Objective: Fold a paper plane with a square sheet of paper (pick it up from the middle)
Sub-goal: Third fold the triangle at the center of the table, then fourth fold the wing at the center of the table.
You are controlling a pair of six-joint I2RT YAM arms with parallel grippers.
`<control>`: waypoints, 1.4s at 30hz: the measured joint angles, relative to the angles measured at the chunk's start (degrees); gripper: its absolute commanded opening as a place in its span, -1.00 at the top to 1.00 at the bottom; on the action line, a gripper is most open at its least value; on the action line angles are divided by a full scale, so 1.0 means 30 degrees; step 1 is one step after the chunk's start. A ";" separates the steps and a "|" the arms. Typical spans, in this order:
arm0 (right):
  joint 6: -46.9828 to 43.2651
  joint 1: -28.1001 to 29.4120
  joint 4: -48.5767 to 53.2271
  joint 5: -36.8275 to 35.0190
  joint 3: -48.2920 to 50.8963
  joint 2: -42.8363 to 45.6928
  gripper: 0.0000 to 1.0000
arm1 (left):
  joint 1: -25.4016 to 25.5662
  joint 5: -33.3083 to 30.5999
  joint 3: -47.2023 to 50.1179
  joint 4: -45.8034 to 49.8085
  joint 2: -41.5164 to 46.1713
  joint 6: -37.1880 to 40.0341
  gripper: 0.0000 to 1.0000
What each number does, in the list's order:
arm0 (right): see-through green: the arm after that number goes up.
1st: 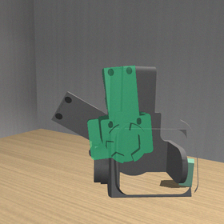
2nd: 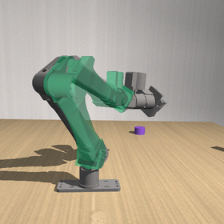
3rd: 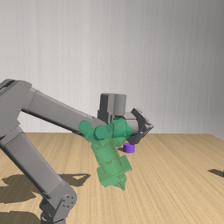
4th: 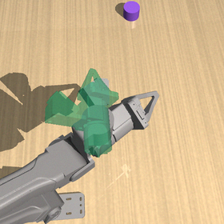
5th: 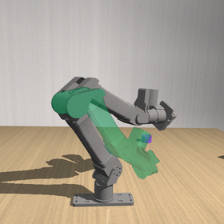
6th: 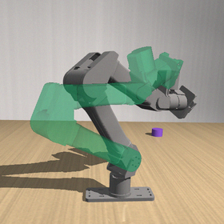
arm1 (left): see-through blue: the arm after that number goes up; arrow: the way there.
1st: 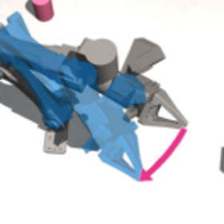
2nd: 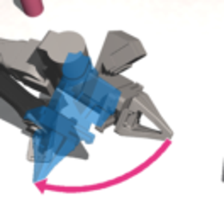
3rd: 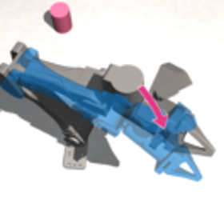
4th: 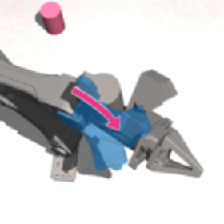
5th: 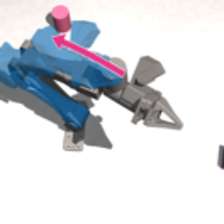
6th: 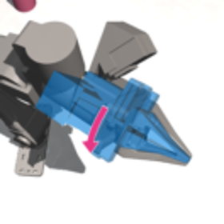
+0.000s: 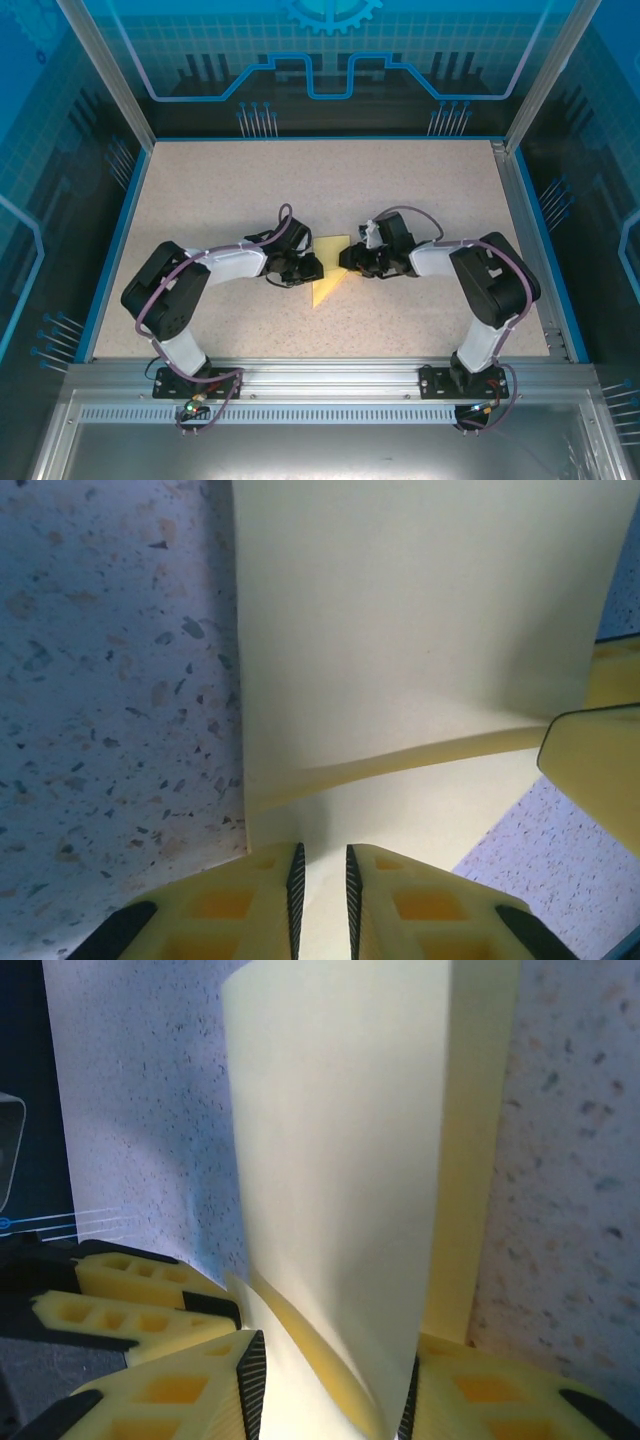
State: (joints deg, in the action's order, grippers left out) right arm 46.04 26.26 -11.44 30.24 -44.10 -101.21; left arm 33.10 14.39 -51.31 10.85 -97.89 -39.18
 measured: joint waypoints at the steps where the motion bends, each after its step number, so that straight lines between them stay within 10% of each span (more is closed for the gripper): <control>1: -0.0022 -0.0007 0.0015 0.0102 -0.0138 -0.0124 0.24 | 0.0000 0.0000 0.0000 0.0000 0.0000 0.0073 0.53; 12: -0.1530 -0.0758 0.0933 0.1268 -0.2929 -0.2098 0.24 | 0.0000 -0.0007 0.0000 0.0000 0.0000 0.0211 0.53; 19: -0.2302 -0.1056 0.1472 0.1792 -0.3927 -0.2878 0.78 | 0.0000 -0.0007 0.0000 0.0015 0.0000 0.0576 0.51; 26: -0.1311 -0.1056 0.0590 0.1406 -0.2324 -0.2055 0.88 | 0.0000 -0.0007 -0.0036 0.0095 0.0000 0.1202 0.52; 42: -0.0816 -0.1056 0.0466 0.1195 -0.1202 -0.0248 0.32 | 0.0000 0.0197 -0.0605 0.0321 -0.0539 0.2120 0.51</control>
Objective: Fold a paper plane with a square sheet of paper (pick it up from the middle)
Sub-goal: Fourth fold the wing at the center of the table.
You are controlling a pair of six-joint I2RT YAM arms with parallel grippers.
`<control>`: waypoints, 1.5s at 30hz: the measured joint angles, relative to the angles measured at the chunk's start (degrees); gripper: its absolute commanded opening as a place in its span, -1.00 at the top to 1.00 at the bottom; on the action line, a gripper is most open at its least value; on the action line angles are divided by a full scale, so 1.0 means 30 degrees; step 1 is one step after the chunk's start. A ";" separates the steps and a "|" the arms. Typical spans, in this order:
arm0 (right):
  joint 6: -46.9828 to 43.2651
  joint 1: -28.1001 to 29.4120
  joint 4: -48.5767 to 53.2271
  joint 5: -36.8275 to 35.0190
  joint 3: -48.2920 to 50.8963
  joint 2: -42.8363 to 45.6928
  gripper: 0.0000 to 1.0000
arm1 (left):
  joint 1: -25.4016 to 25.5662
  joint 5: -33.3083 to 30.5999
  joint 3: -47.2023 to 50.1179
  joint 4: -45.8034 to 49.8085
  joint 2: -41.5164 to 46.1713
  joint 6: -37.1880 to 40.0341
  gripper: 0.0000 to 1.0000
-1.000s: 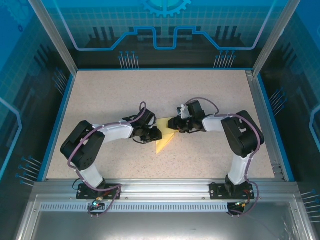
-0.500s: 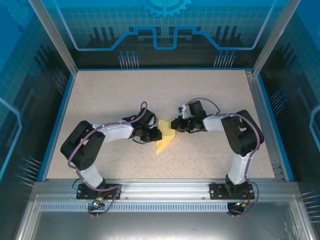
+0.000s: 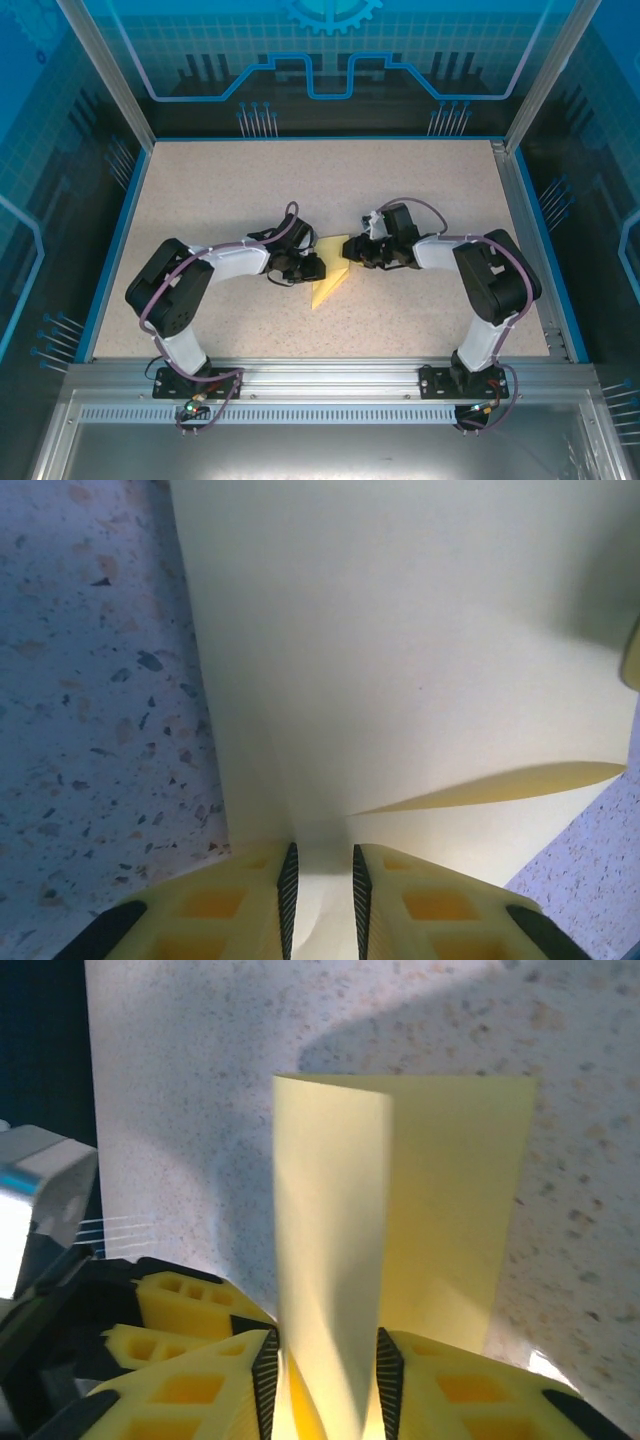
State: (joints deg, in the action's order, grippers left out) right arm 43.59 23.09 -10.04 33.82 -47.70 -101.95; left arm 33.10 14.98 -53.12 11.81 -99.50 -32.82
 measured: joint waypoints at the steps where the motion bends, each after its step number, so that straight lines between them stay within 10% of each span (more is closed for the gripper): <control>1: -0.0131 0.0000 0.0109 0.0146 -0.0313 -0.0160 0.36 | 0.0000 -0.0007 0.0000 0.0000 0.0000 0.0000 0.50; 5: -0.0539 0.0000 0.0219 0.0481 -0.1508 -0.1093 0.57 | 0.0000 -0.0073 0.0000 -0.0007 0.0000 -0.0015 0.45; 17: -0.0692 0.0000 0.0984 0.1472 -0.1909 -0.1661 0.38 | 0.1151 -0.2630 0.0532 0.0510 0.4175 -0.1180 -0.07; 26: -0.0903 0.0000 0.1435 0.2164 -0.2266 -0.1661 0.38 | 0.6113 -0.8153 0.0539 0.1552 0.4102 -0.2965 -0.08; 45: -0.0918 0.0000 0.2076 0.2390 -0.2390 -0.1661 0.38 | 0.7453 -1.1861 -0.0036 0.2463 0.0954 -0.4109 0.16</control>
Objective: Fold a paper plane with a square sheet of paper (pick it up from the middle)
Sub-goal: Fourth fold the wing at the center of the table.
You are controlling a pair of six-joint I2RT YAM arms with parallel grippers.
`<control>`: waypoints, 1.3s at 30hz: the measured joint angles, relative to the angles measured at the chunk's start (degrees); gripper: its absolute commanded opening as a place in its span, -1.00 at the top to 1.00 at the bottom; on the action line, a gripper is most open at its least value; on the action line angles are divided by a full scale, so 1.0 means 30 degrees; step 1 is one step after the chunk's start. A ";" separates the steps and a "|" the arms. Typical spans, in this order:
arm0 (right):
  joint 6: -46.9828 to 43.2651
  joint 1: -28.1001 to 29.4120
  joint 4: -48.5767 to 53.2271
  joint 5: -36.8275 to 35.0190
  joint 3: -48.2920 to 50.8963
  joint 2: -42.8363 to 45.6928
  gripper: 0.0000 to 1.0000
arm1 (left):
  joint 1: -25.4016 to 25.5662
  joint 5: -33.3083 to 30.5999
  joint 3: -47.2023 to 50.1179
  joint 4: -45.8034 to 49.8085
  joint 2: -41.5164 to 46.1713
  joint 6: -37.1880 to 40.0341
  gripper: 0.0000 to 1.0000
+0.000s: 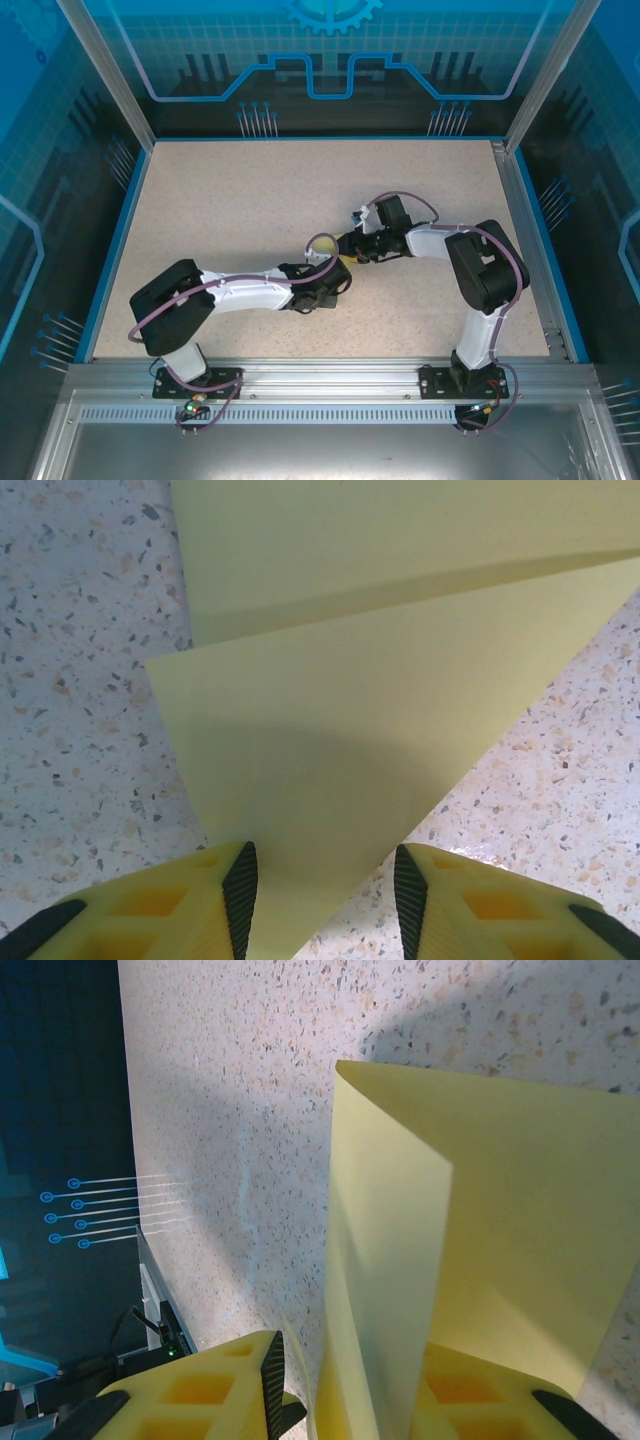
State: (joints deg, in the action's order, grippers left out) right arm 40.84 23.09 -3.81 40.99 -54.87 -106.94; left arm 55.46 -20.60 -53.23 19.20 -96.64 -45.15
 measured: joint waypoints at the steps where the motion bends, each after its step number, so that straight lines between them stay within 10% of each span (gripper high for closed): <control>1: 0.0000 0.0000 0.0007 0.0000 0.0000 0.0000 0.38 | 0.0022 -0.0058 -0.0007 -0.0015 -0.0044 0.0000 0.16; 39: 0.0015 0.0036 0.0153 0.0000 -0.0372 0.0000 0.62 | 0.0415 -0.1450 -0.0459 0.0466 -0.0933 0.0226 0.29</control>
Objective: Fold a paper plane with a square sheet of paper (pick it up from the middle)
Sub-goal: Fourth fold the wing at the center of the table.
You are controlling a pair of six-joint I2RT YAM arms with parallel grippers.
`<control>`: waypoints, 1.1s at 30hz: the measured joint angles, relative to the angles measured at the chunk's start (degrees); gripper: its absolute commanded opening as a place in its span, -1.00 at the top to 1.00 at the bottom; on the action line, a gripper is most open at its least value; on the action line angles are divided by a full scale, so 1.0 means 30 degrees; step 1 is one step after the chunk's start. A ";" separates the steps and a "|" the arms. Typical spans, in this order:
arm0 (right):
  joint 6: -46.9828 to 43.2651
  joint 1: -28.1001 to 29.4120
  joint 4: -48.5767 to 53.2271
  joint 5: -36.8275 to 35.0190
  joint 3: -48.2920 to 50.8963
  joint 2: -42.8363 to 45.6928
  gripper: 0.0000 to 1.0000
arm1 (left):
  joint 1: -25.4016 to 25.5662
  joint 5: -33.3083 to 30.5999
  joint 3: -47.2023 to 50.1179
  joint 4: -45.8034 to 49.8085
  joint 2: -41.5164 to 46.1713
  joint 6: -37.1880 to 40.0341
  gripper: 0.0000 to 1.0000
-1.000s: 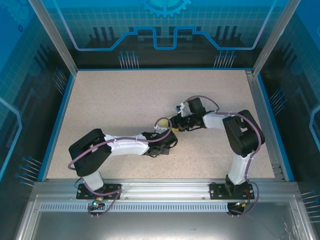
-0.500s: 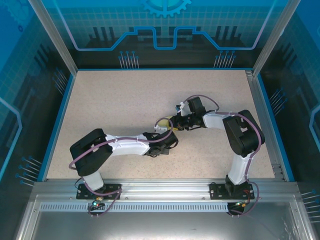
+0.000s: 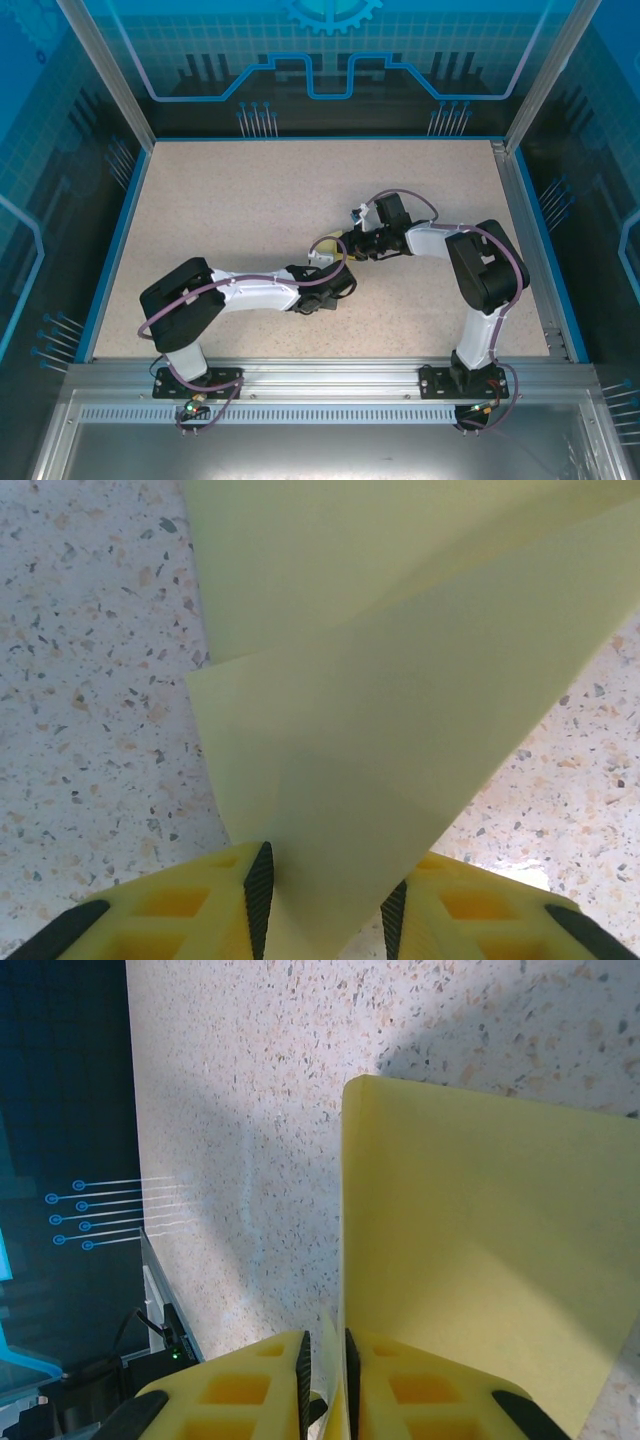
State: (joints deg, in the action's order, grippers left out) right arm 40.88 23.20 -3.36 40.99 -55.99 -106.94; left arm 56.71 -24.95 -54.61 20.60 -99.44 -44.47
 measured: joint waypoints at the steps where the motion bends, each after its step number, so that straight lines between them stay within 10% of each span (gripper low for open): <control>1: 0.0000 0.0000 0.0007 0.0000 0.0000 0.0000 0.62 | 0.0015 -0.0044 0.0000 0.0000 0.0000 0.0000 0.29; 33: -0.0007 0.0000 0.0350 -0.0022 -0.0007 0.0000 0.54 | 0.0189 -0.0248 0.0000 -0.0087 0.0000 0.0364 0.63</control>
State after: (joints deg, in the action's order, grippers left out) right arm 40.86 23.20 -2.31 40.93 -56.01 -106.94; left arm 57.28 -25.69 -54.61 20.34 -99.44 -43.38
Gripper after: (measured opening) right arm 0.224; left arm 0.203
